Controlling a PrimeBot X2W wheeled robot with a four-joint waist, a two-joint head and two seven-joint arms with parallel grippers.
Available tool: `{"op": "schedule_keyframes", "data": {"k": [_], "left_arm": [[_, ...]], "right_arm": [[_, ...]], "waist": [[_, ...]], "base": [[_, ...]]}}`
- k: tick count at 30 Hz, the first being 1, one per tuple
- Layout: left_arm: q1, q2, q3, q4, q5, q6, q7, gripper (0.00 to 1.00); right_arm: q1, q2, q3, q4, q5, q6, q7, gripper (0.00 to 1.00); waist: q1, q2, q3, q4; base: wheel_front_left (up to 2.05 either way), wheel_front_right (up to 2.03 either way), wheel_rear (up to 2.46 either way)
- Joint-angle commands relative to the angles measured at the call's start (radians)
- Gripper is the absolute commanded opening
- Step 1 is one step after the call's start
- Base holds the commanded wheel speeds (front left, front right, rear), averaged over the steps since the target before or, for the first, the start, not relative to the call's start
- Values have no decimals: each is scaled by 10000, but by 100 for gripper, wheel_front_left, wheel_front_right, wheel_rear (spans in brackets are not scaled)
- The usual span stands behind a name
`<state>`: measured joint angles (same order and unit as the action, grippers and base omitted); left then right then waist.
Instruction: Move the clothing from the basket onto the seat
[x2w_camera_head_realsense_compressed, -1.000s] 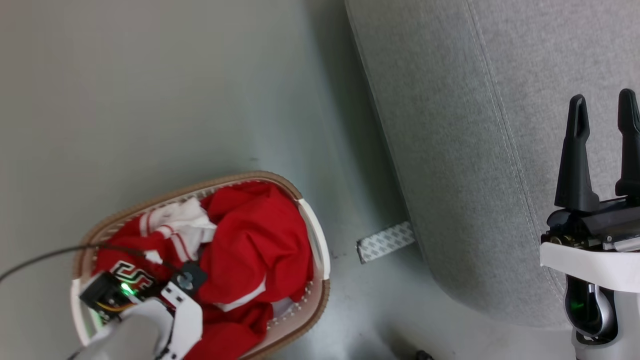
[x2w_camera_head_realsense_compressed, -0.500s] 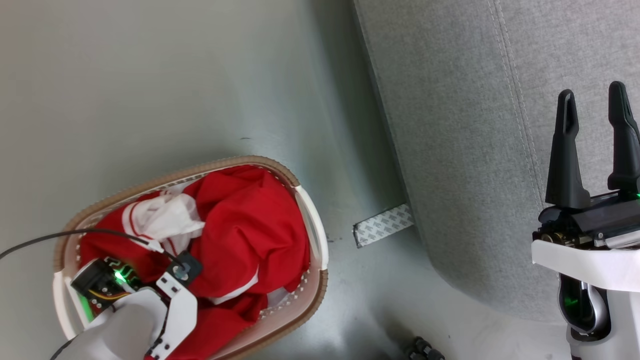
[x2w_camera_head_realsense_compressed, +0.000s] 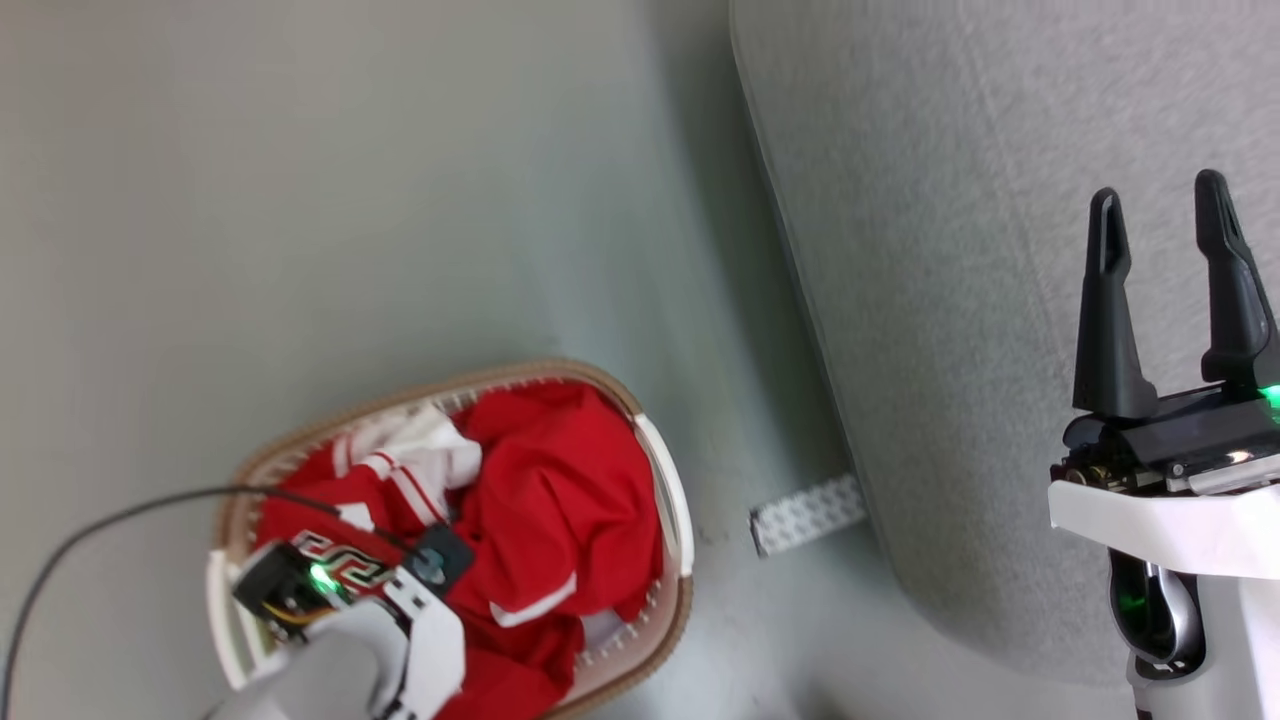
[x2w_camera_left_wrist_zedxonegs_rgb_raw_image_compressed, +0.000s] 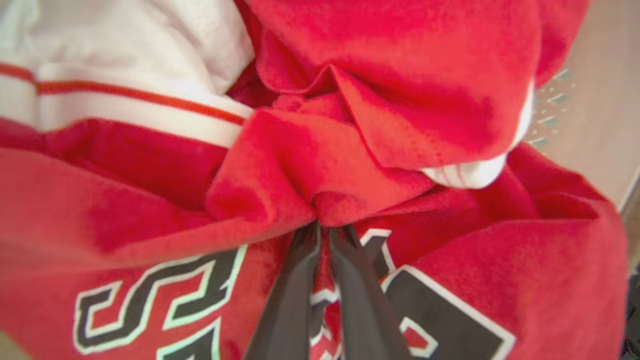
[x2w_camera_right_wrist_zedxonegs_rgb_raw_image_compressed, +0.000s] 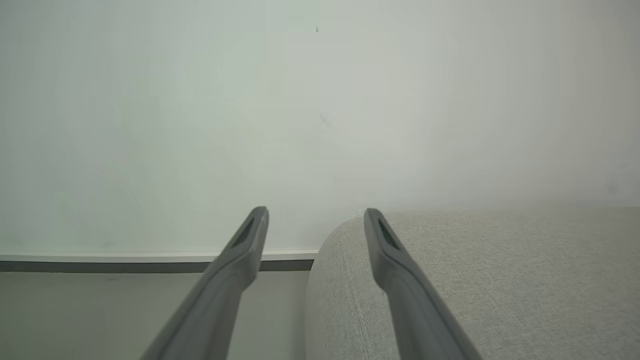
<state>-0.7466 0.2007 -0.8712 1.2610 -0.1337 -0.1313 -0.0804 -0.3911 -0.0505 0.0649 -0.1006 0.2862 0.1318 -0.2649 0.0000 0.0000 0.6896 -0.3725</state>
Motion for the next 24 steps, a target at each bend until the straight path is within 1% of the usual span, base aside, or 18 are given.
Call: {"op": "schedule_keyframes", "data": {"k": [1,9,10,16,20,24], "left_arm": [[239,-152,20,47,-182,24,-170,0],[952,-796,293,-46,-952,24,-1169,0],[952,-796,293,-46,-952,24,-1169,0],[1448,-1092,485,-431,-1382,30,-1713,0],[1729,-1081,722,-1382,-1592,128,-1850,0],[2285,-698,1083,-3008,-1685,259,-1838,0]], "right_arm": [[40,1,-8,96,-111,-21,8,100],[561,-1,-58,520,-407,-21,8,100],[561,-1,-58,520,-407,-21,8,100],[999,-2,-151,823,-309,-21,9,100],[1244,-5,-67,1004,-376,-21,9,100],[1526,-5,-19,1061,-491,-21,9,100]], "waist": [[0,0,-898,355],[0,0,-2805,1094],[0,0,-2805,1094],[0,0,-4183,1927],[0,0,-4905,2454],[0,0,-5452,2944]], "base": [[0,0,0],[0,0,0],[0,0,0],[0,0,0],[0,0,0],[0,0,0]]}}
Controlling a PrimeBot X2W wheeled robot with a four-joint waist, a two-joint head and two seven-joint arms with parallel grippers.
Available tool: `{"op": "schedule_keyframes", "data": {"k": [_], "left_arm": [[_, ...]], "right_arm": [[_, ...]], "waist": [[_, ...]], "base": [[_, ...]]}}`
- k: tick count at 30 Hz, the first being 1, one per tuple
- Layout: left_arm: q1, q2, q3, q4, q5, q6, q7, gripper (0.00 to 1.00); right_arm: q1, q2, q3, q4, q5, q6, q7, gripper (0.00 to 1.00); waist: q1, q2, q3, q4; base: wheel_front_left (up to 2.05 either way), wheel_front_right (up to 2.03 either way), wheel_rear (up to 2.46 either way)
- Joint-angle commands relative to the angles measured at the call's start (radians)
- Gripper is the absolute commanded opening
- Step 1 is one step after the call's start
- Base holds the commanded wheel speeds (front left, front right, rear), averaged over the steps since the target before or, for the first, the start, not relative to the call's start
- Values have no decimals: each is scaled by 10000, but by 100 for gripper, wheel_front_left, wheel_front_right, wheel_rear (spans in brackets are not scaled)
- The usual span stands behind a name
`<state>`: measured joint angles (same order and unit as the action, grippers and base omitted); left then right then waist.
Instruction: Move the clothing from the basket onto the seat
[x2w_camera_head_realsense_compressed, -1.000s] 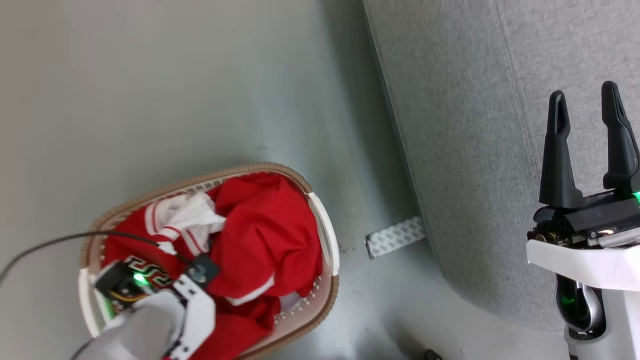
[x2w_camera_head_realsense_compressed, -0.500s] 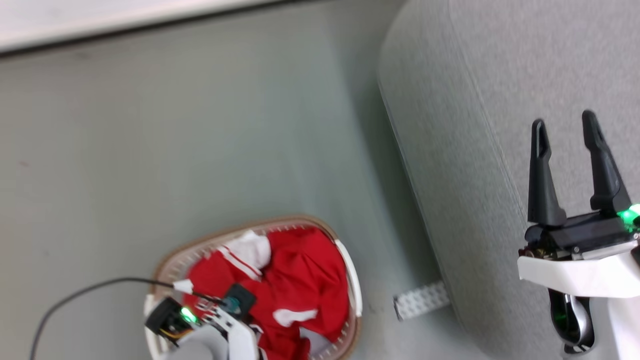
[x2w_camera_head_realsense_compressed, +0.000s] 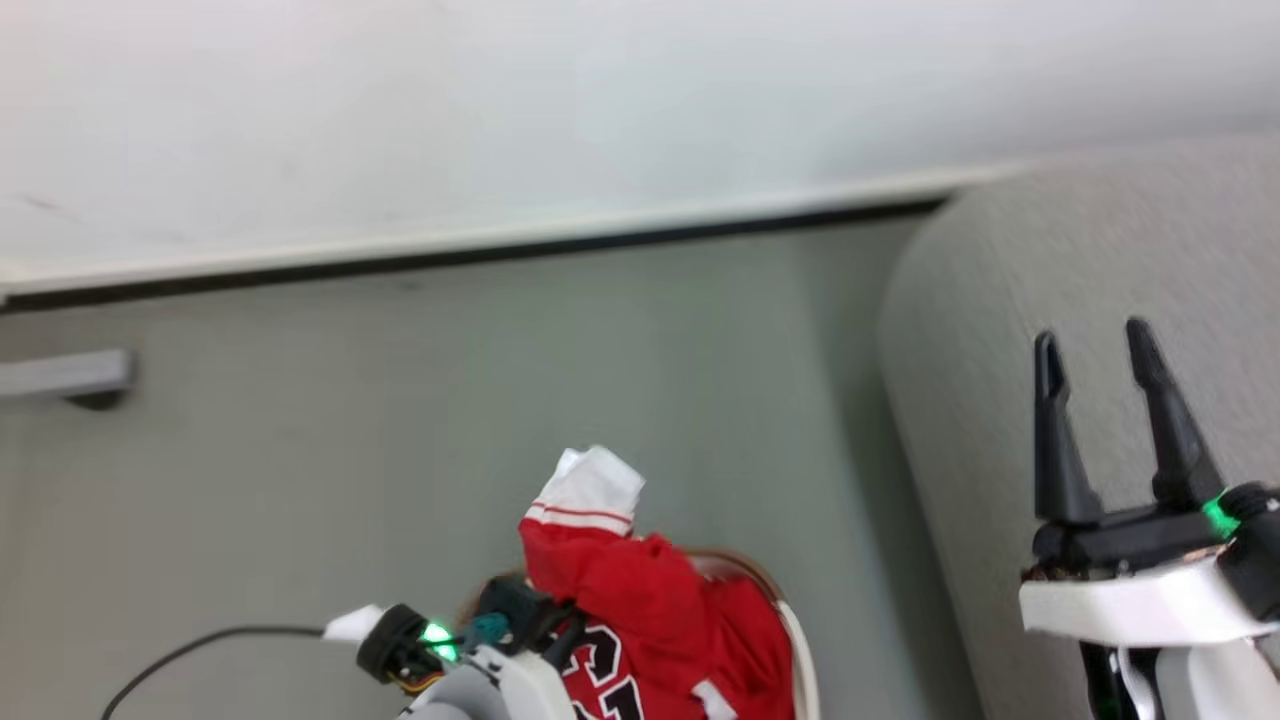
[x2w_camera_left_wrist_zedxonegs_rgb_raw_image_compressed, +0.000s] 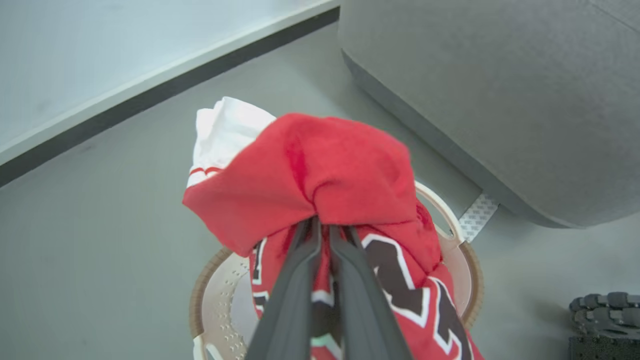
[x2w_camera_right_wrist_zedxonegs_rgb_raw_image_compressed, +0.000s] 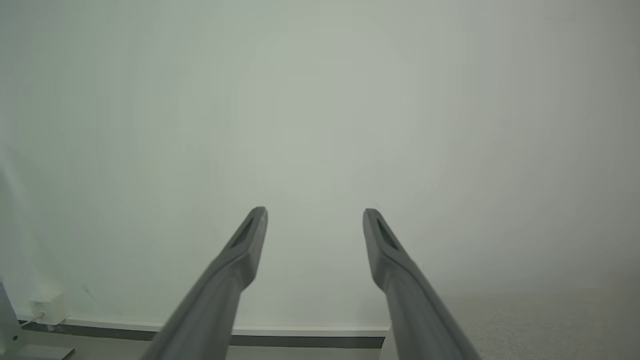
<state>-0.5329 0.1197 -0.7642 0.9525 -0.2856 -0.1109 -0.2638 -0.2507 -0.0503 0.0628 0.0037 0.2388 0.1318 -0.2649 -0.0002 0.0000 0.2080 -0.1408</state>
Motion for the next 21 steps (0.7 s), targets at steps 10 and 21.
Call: {"op": "schedule_keyframes", "data": {"k": [10,21], "left_arm": [[856,957,1327,-3657,-368,357,-9,0],[245,1276,2368,-6292,-1357,594,573,0]], "right_arm": [[783,-7,251,46,-170,-21,9,100],[1342,-7,833,176,-152,-21,9,100]], "waist": [[2,0,-1607,1408],[2,0,-2131,1902]], "base": [[0,0,0],[0,0,0]]}}
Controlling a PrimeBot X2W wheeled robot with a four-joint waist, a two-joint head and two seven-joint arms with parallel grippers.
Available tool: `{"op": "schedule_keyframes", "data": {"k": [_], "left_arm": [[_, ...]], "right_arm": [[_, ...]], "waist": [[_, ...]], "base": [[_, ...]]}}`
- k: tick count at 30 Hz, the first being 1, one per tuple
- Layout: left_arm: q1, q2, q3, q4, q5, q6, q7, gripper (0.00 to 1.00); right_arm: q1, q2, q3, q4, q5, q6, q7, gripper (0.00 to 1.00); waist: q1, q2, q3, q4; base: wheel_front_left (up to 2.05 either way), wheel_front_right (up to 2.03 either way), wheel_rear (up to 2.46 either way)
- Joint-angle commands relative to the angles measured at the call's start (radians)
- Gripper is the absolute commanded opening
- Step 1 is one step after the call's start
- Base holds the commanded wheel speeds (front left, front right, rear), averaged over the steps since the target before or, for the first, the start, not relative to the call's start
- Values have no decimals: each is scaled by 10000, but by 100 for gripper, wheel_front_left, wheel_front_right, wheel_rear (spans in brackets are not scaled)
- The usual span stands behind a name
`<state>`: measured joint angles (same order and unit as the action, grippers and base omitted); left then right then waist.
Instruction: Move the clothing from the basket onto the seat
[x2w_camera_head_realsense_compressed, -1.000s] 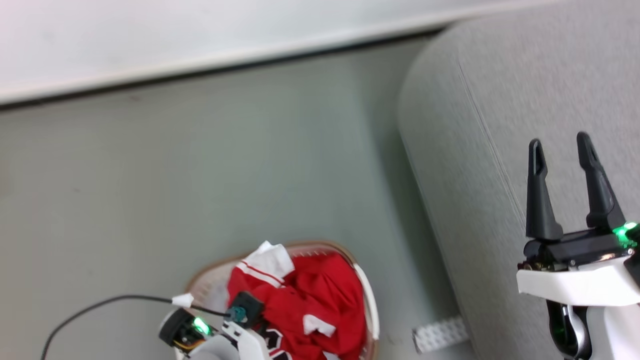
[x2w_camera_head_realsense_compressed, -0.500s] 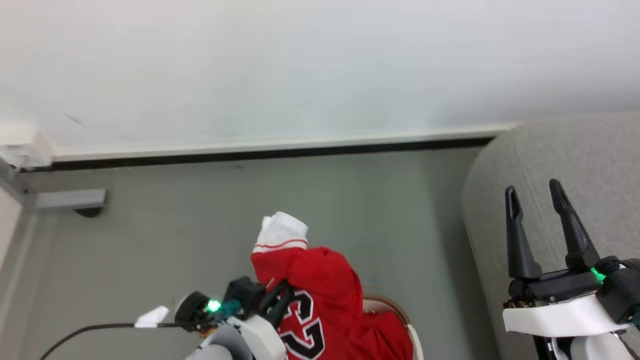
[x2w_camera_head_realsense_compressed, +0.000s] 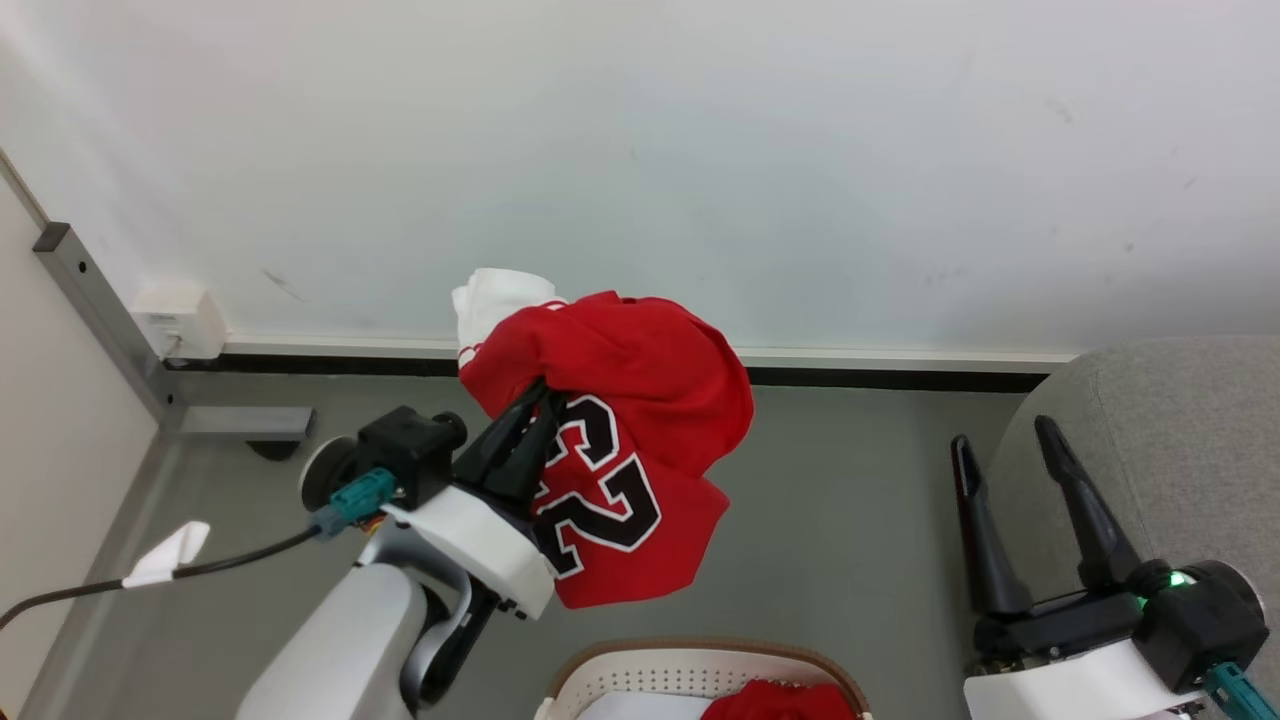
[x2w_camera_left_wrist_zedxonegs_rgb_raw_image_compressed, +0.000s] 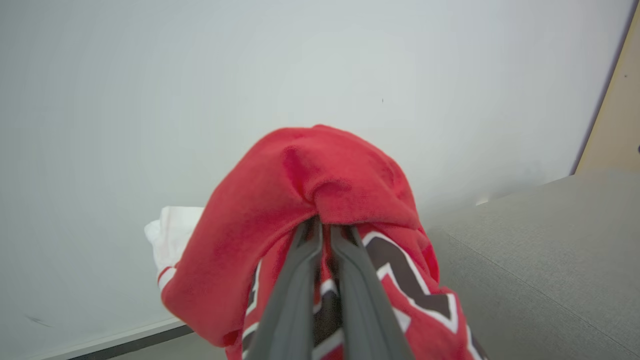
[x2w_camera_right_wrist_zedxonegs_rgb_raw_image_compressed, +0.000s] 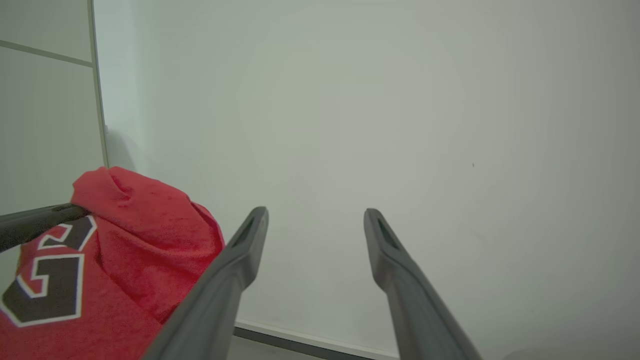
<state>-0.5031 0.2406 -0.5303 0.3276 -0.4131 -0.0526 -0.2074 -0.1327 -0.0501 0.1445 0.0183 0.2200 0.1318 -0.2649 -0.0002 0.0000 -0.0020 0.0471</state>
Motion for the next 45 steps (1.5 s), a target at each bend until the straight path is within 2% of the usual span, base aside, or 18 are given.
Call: {"op": "schedule_keyframes", "data": {"k": [1,14,23,30,32,36,41,45], "left_arm": [[-49,114,99,-212,-165,56,110,0],[440,462,270,-1667,-461,504,906,0],[408,371,190,-1818,-577,574,1007,0],[99,166,-4,-1731,-761,393,1229,0],[48,98,-99,-1700,-765,339,1264,0],[39,-72,-271,-1640,-823,268,1309,0],[227,-307,-655,-1458,-783,114,1340,0],[334,-538,-1064,-1295,-740,-6,1354,0]], "right_arm": [[174,-8,120,69,49,-21,9,100],[40,-9,1468,542,350,-21,9,100],[-742,-542,3971,1578,596,-21,39,100],[-1791,-823,6091,2874,869,-21,41,100],[-2037,-715,6244,3373,787,-21,21,100],[-2661,-342,5865,4221,857,-21,0,100],[-2974,-83,4988,4226,420,-21,-4,100],[-2929,-15,4856,4216,285,-21,-6,100]], "waist": [[2,0,-54,23],[2,0,-305,-209],[2,0,-402,-176],[2,0,-572,293],[2,0,-600,467],[2,0,-606,844],[2,0,-651,1432],[2,0,-725,1951]], "base": [[0,0,0],[0,0,0],[0,0,0],[0,0,0],[0,0,0],[0,0,0],[0,0,0],[0,0,0]]}}
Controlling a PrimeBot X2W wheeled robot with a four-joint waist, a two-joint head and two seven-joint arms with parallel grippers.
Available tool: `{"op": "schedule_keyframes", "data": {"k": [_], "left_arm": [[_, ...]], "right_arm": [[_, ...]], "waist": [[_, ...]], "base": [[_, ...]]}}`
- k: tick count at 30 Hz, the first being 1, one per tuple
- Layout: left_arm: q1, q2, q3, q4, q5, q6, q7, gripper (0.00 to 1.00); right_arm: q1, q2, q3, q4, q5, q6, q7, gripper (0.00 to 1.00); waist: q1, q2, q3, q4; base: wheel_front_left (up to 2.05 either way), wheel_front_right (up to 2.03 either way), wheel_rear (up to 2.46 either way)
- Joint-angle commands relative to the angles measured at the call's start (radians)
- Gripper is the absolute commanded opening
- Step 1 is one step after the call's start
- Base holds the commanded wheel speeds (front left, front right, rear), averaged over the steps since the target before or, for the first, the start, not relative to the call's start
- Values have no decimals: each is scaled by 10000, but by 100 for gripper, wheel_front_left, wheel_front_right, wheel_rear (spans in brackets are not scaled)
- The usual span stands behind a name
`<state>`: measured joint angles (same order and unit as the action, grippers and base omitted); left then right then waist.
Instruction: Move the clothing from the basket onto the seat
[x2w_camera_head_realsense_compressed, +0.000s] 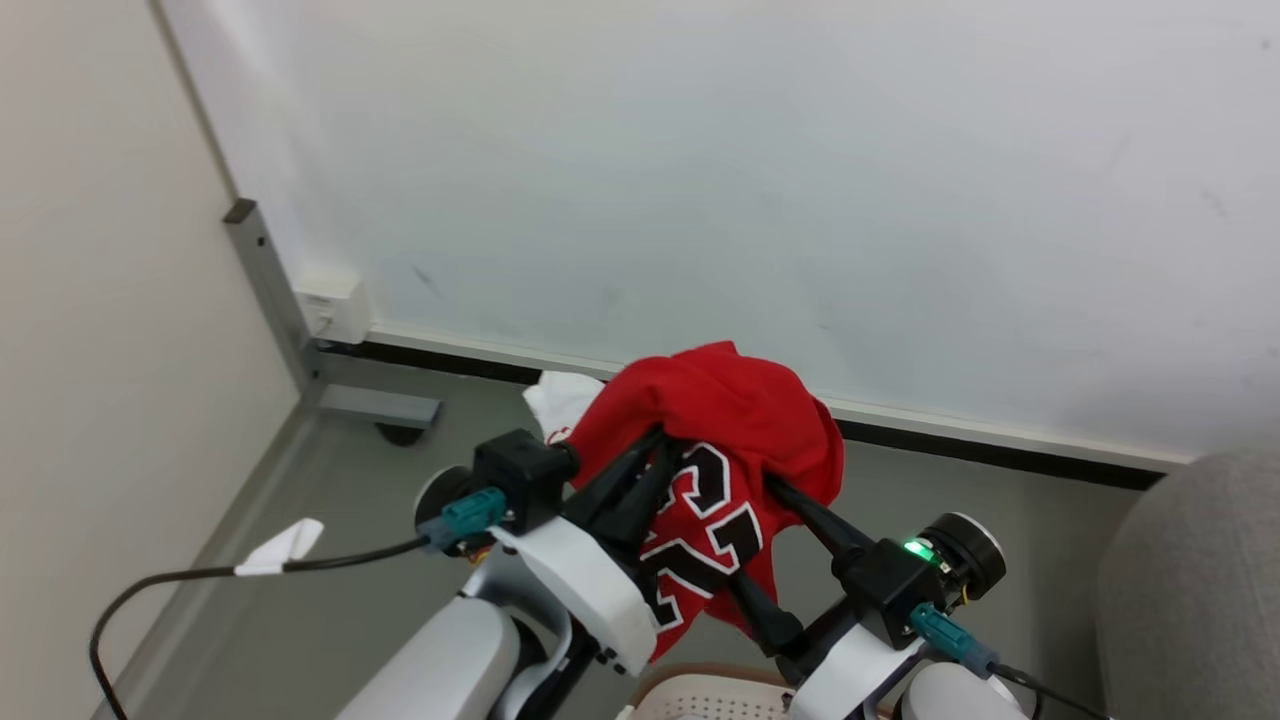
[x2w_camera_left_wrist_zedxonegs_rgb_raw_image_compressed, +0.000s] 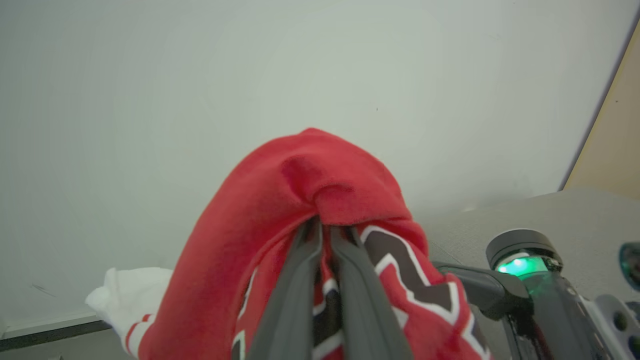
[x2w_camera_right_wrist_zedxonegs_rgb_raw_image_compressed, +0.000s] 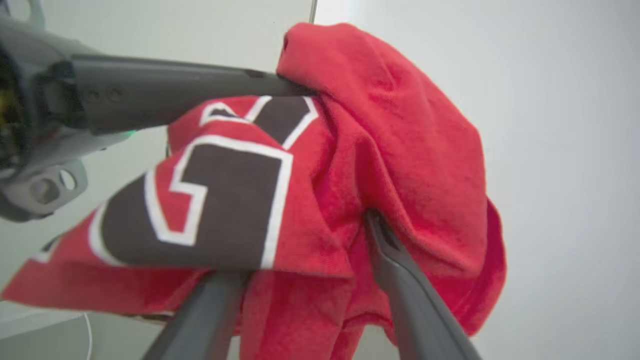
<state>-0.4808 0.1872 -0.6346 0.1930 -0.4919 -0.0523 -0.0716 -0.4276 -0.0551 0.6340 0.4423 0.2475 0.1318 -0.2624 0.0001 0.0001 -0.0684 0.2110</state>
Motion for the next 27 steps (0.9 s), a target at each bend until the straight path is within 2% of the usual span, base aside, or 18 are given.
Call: {"op": "schedule_keyframes", "data": {"k": [1,4,5,6,7,14,18,20,22,27], "left_arm": [[111,-5,-21,51,48,-10,-4,0],[157,-190,-215,165,22,-34,-30,0],[156,-214,-240,182,10,-30,-39,0],[156,-214,-240,182,10,-30,-39,0],[162,-223,-256,194,-5,-22,-50,0],[283,-127,-282,210,-50,78,-102,0],[341,-12,-224,108,-57,167,-129,0],[373,33,-248,57,-74,109,-205,40],[450,8,-276,7,-133,17,-337,100],[786,28,-393,-12,-268,-63,-506,100]], "right_arm": [[19,35,-40,-24,11,-21,-31,100],[186,50,-26,-103,246,-21,-33,100],[245,52,31,-121,329,-21,-33,64],[245,52,31,-121,329,-21,-33,64],[274,54,112,-156,399,-21,-33,0],[445,42,63,-385,642,-21,-34,0],[621,41,-236,-755,1021,-21,-34,0],[716,40,-389,-855,1220,-21,-34,0],[912,35,-613,-985,1572,-21,-34,0],[1319,-152,-1317,-1413,2099,-21,-33,0]], "waist": [[-1,-1,-61,312],[-1,-1,-121,683],[-1,-1,-132,749],[-1,-1,-132,749],[-1,-1,-142,799],[-1,-1,-169,833],[-1,-1,-48,574],[-1,-1,-4,391],[-1,-1,-25,211],[-1,-1,25,-362]], "base": [[0,0,0],[0,0,0],[0,0,0],[0,0,0],[0,0,0],[0,0,0],[0,0,0],[0,0,0],[0,0,0],[0,0,0]]}}
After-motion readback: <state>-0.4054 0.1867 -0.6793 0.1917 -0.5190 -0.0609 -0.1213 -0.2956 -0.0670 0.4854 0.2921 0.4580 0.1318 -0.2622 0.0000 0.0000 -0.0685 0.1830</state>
